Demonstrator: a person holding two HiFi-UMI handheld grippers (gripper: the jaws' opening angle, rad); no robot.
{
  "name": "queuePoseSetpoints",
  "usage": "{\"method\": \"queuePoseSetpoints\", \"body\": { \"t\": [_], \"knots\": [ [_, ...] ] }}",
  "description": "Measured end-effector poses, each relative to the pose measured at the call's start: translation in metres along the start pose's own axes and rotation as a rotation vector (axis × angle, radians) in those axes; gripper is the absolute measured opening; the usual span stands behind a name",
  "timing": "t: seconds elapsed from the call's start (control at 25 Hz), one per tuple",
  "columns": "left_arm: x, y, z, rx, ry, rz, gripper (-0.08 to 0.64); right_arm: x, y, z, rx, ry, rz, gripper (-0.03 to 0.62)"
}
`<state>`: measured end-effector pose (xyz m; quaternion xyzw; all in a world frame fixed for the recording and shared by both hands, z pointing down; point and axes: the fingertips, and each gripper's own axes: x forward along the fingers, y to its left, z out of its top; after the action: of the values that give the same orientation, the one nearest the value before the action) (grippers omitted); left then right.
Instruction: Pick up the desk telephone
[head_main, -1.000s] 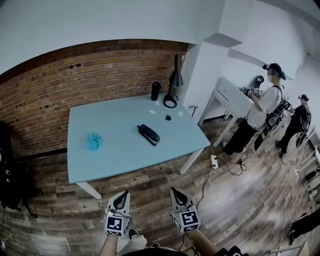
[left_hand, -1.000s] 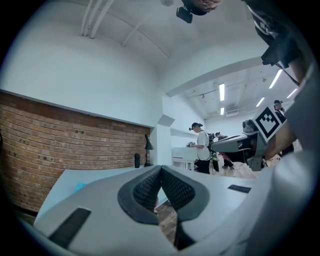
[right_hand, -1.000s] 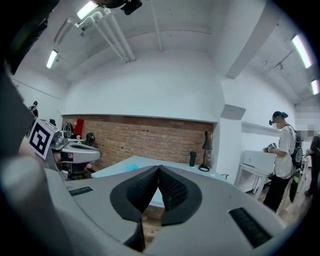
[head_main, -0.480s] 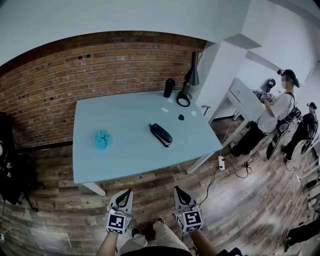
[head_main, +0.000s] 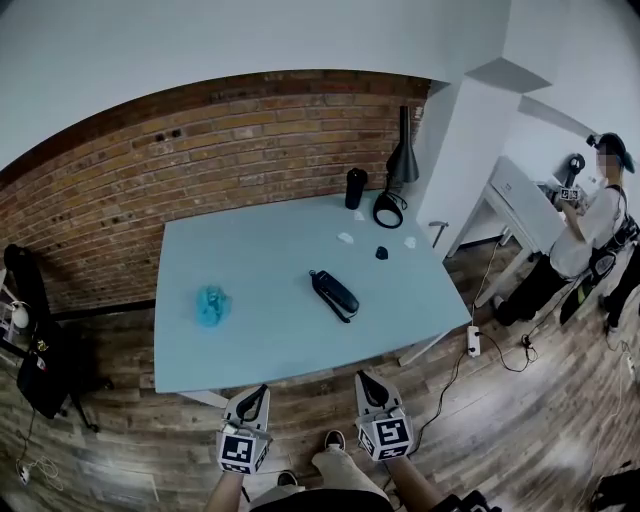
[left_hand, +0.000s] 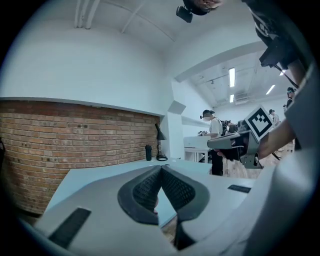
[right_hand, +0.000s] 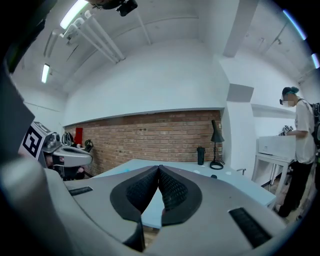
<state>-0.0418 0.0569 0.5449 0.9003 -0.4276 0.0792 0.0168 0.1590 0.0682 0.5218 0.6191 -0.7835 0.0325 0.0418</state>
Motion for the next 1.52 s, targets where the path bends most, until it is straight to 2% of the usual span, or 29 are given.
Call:
{"method": "queuePoseSetpoints", "body": {
  "t": [0.36, 0.72, 0.92, 1.12, 1.36, 1.52],
  "knots": [
    [0.070, -0.022, 0.011, 0.014, 0.054, 0.021, 0.028, 0.036, -0.088, -0.013, 0.047, 0.035, 0.003, 0.014],
    [0.105, -0.006, 0.007, -0.013, 0.076, 0.026, 0.028, 0.066, -0.118, -0.032, 0.065, 0.088, -0.011, 0.014],
    [0.134, 0.019, 0.006, -0.025, 0.056, -0.010, 0.028, 0.096, -0.126, -0.021, 0.046, 0.092, -0.037, 0.014],
    [0.170, 0.043, 0.013, -0.046, 0.019, -0.046, 0.028, 0.120, -0.147, 0.008, 0.008, 0.113, -0.030, 0.014],
    [0.173, 0.086, 0.018, -0.096, -0.024, -0.055, 0.028, 0.161, -0.118, 0.009, 0.031, 0.184, 0.091, 0.014],
    [0.178, 0.110, 0.019, -0.112, -0.044, -0.068, 0.028, 0.193, -0.102, 0.003, -0.031, 0.242, 0.133, 0.014]
  ]
}}
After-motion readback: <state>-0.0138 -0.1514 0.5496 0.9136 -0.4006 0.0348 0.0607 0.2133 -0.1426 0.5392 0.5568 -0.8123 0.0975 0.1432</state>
